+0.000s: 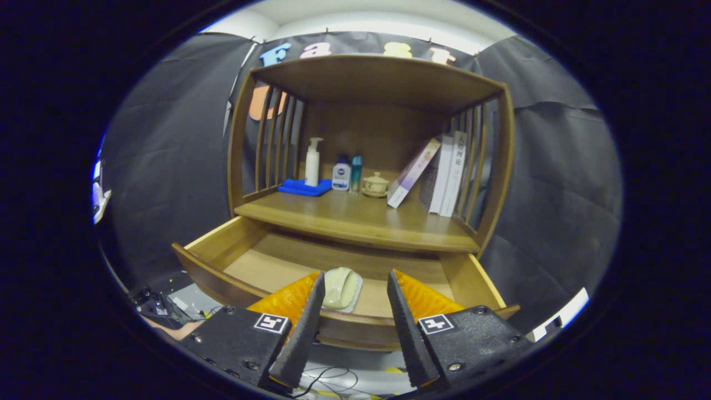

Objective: Pull open the drawer, take out the items inside it, and place them on the countertop above the cabinet.

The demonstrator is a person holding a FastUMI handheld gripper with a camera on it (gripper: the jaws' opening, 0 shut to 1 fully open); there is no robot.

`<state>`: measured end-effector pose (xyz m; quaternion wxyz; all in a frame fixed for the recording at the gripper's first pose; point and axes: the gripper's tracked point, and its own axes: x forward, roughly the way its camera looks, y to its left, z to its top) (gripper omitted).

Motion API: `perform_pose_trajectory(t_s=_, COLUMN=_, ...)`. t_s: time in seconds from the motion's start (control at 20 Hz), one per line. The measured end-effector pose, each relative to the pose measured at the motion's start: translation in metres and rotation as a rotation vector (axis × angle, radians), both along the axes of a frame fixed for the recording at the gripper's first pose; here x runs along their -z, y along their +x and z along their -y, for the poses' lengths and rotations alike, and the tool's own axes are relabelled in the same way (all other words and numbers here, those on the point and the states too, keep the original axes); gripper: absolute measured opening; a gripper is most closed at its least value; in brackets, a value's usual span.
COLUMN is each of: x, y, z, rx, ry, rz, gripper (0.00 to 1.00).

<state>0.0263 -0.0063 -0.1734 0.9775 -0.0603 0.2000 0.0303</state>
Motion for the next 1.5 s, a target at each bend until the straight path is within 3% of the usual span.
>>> perform_pose_trajectory(t_s=0.45, x=0.043, y=0.069, z=-0.027, rx=-0.076, ry=0.047, rz=-0.349, gripper=0.73)
perform_pose_trajectory(t_s=0.65, x=0.071, y=0.084, z=-0.026, rx=-0.039, ry=0.092, rz=-0.528, gripper=0.71)
perform_pose_trajectory(t_s=1.15, x=0.110, y=0.102, z=-0.018, rx=0.004, ry=0.056, rz=-0.757, gripper=0.61)
perform_pose_trajectory(t_s=1.25, x=0.113, y=0.105, z=-0.014, rx=0.024, ry=0.036, rz=-0.777, gripper=0.50)
perform_pose_trajectory(t_s=1.3, x=0.115, y=0.105, z=-0.012, rx=0.030, ry=0.027, rz=-0.788, gripper=0.37)
perform_pose_trajectory(t_s=1.4, x=0.114, y=0.105, z=-0.011, rx=0.035, ry=0.022, rz=-0.812, gripper=0.27)
perform_pose_trajectory(t_s=1.5, x=0.113, y=0.104, z=-0.010, rx=0.029, ry=0.019, rz=-0.825, gripper=0.23)
